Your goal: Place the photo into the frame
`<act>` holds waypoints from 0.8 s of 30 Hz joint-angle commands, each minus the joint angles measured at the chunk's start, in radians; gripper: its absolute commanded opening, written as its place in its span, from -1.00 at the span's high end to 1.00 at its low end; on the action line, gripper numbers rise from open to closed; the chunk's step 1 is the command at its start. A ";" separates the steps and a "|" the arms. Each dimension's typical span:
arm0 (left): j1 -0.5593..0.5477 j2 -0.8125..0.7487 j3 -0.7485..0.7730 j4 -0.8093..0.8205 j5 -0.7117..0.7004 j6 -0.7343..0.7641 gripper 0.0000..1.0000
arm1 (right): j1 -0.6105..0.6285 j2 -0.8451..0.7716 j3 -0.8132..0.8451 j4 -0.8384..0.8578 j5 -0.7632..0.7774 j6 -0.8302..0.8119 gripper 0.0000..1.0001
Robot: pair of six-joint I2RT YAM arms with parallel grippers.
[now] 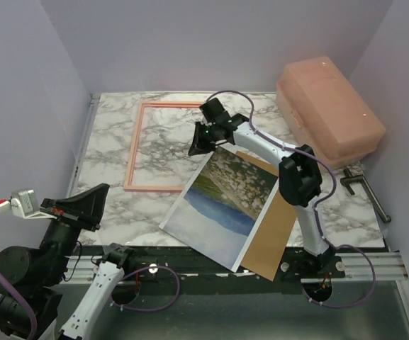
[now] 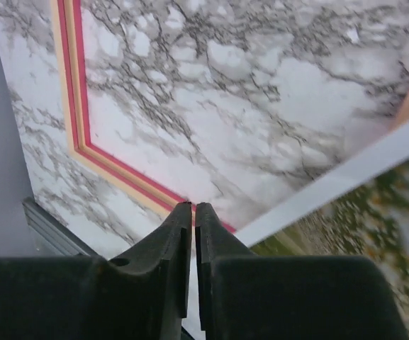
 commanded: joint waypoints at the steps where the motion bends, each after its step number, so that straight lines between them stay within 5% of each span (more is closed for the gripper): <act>1: 0.007 -0.021 0.013 -0.004 -0.040 -0.014 1.00 | 0.043 0.178 0.234 -0.162 -0.003 -0.035 0.81; 6: 0.007 -0.036 -0.008 -0.036 -0.046 -0.017 1.00 | 0.092 0.317 0.383 -0.320 0.050 -0.075 0.98; 24: 0.006 -0.038 -0.110 -0.032 0.014 -0.037 1.00 | 0.128 0.020 -0.002 -0.398 0.389 -0.111 0.99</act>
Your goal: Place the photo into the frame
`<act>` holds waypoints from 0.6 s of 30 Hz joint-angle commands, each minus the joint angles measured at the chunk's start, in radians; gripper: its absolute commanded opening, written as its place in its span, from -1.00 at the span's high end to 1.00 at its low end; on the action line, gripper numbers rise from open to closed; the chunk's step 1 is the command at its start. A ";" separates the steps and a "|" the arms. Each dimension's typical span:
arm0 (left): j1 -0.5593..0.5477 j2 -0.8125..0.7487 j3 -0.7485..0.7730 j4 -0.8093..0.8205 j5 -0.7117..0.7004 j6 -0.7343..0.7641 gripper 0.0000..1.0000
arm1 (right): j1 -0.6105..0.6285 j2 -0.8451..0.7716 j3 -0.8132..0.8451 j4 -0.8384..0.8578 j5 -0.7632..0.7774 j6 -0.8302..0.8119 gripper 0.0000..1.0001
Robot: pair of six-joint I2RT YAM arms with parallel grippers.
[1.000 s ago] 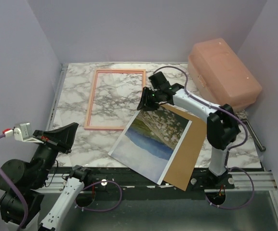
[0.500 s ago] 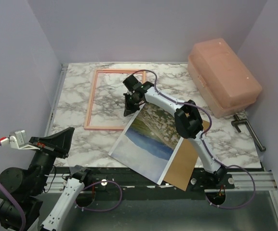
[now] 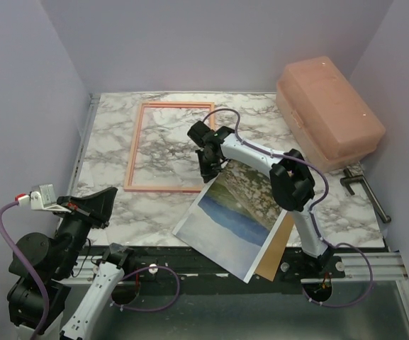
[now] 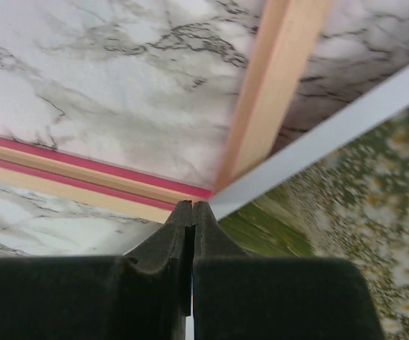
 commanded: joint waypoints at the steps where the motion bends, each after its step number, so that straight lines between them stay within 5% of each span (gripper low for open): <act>1: 0.007 -0.009 -0.020 0.024 0.035 -0.012 1.00 | -0.002 -0.087 -0.064 -0.046 0.146 -0.014 0.99; 18: 0.007 0.021 -0.097 0.069 0.183 -0.044 1.00 | -0.091 -0.228 -0.492 0.070 0.227 -0.005 0.99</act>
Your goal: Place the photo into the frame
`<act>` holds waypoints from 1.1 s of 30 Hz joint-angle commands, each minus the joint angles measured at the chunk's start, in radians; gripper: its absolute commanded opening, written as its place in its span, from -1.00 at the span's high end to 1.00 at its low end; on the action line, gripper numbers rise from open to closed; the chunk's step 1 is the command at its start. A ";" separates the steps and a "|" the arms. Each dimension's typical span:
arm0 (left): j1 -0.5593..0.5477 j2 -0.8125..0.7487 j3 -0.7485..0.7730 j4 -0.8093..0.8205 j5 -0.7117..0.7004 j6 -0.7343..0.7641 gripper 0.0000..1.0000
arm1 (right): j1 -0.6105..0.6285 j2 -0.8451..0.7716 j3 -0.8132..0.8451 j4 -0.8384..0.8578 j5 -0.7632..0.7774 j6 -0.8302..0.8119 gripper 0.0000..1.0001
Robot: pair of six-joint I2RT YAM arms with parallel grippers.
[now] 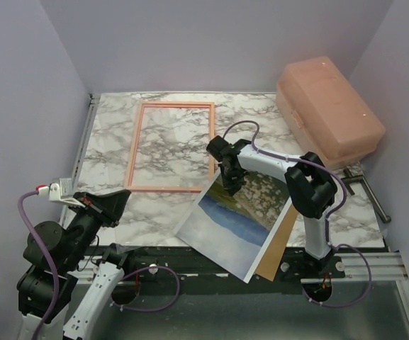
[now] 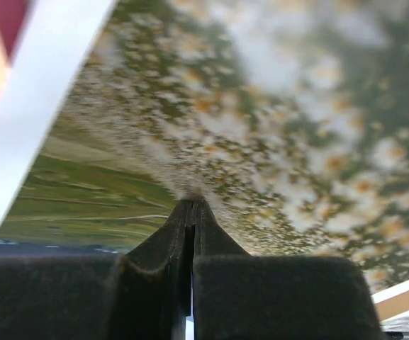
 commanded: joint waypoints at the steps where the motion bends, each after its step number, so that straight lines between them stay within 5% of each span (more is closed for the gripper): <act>1: 0.007 0.019 -0.024 0.075 0.086 -0.025 1.00 | -0.067 -0.039 -0.117 0.033 0.067 -0.009 0.99; 11: 0.007 0.041 -0.108 0.171 0.208 -0.081 1.00 | -0.251 -0.150 -0.231 0.066 0.073 -0.072 0.99; 15: 0.007 0.040 -0.169 0.256 0.274 -0.130 1.00 | -0.294 -0.292 -0.277 0.136 -0.050 -0.109 0.92; 18: 0.007 0.029 -0.231 0.324 0.307 -0.180 1.00 | -0.311 -0.412 -0.304 0.186 -0.135 -0.112 0.12; 23: 0.006 0.009 -0.319 0.442 0.346 -0.262 1.00 | -0.349 -0.622 -0.387 0.268 -0.242 -0.116 -0.69; 33: 0.006 -0.013 -0.427 0.641 0.418 -0.389 1.00 | -0.607 -0.882 -0.704 0.609 -1.077 0.011 -0.83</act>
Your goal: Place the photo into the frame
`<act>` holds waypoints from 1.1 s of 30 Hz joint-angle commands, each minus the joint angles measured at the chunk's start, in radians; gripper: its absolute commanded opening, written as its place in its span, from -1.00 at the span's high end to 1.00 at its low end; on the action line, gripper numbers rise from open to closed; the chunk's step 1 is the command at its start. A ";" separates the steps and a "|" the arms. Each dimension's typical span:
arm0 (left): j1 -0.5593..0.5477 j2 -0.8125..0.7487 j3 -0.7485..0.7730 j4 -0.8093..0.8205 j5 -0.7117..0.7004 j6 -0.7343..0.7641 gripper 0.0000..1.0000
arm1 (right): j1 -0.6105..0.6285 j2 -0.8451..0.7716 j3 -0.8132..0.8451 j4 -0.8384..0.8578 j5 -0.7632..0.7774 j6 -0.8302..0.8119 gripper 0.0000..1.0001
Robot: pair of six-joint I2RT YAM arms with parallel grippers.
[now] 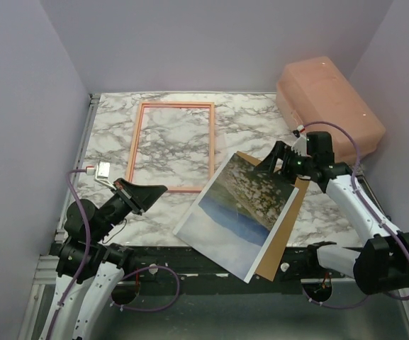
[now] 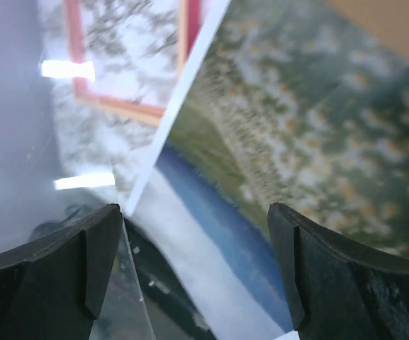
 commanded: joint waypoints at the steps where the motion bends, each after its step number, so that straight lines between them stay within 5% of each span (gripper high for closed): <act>1: 0.006 -0.029 -0.040 0.203 0.077 -0.098 1.00 | -0.029 -0.047 -0.137 0.264 -0.505 0.122 -0.84; 15: 0.006 -0.053 -0.153 0.347 0.103 -0.178 1.00 | -0.028 -0.096 -0.327 1.155 -0.760 0.780 -0.93; 23: 0.007 -0.059 -0.206 0.359 0.098 -0.183 1.00 | -0.027 -0.124 -0.306 1.220 -0.790 0.868 -0.81; 33: 0.007 -0.054 -0.225 0.332 0.089 -0.162 1.00 | -0.028 -0.152 -0.292 1.252 -0.768 0.943 -0.18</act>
